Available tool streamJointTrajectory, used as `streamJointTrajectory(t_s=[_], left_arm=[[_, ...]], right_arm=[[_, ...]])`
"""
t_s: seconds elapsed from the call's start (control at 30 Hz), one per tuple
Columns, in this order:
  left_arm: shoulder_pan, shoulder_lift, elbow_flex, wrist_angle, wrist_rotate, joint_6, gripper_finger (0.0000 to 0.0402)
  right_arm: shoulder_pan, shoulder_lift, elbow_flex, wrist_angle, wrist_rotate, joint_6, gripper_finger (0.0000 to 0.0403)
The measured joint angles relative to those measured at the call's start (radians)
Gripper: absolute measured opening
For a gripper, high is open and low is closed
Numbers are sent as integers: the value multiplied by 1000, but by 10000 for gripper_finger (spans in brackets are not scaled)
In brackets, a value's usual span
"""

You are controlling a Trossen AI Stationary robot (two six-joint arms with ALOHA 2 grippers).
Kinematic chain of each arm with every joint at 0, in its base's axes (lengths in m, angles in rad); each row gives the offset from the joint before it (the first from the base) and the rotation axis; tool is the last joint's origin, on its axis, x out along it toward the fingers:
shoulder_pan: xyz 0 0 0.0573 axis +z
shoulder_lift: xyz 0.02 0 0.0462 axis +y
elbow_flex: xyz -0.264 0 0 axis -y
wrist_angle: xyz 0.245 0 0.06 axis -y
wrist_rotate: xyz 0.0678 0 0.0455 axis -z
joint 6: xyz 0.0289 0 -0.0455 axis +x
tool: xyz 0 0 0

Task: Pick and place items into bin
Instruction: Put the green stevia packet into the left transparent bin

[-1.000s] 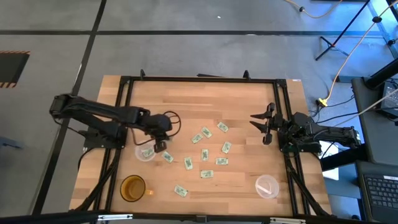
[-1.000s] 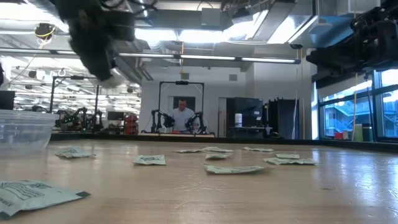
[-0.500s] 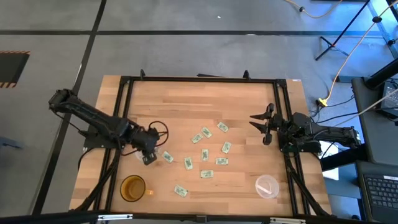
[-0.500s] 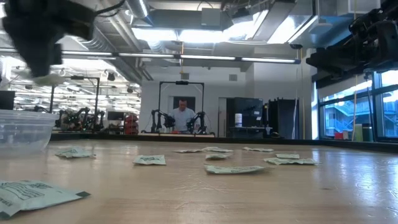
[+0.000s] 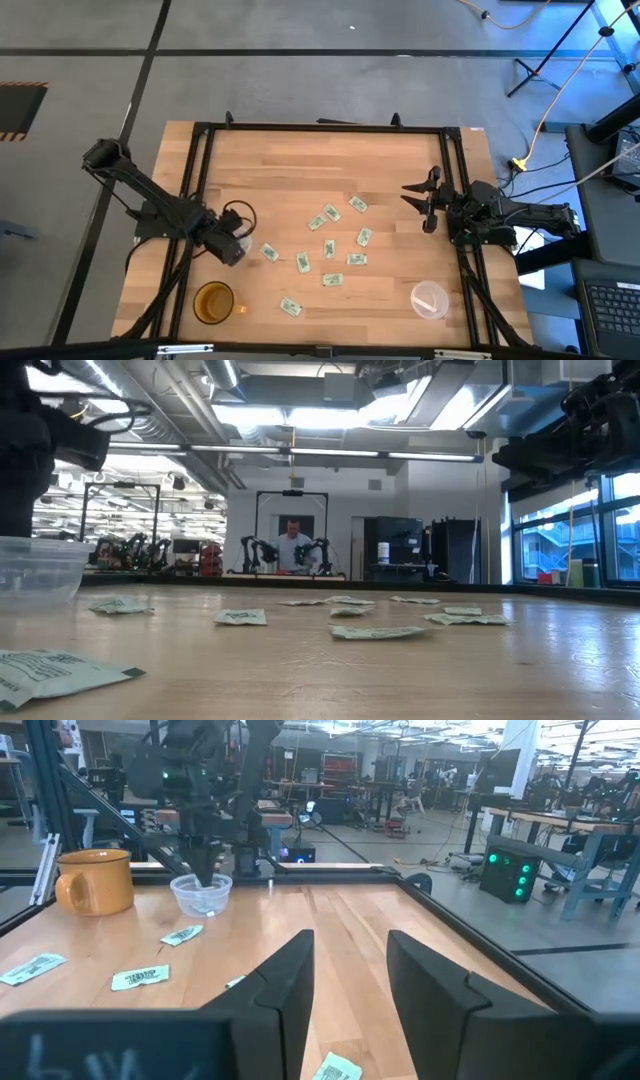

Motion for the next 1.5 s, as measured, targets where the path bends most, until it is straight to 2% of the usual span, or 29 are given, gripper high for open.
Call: streamJointTrajectory(t_s=[0.77,1.1,1.23,1.4,1.5], left_arm=[[0,0,-12,43,0,10,7],[1,0,-1,40,2,19,77],[1,0,64,42,-18,118,93],[26,0,171,48,-164,307,99],[76,1,210,66,-189,408,98]], right_arm=[[0,0,0,0,0,2,133],[0,0,0,0,0,2,133],[0,0,0,0,0,2,133],[0,0,0,0,0,2,133],[0,0,0,0,0,2,133]])
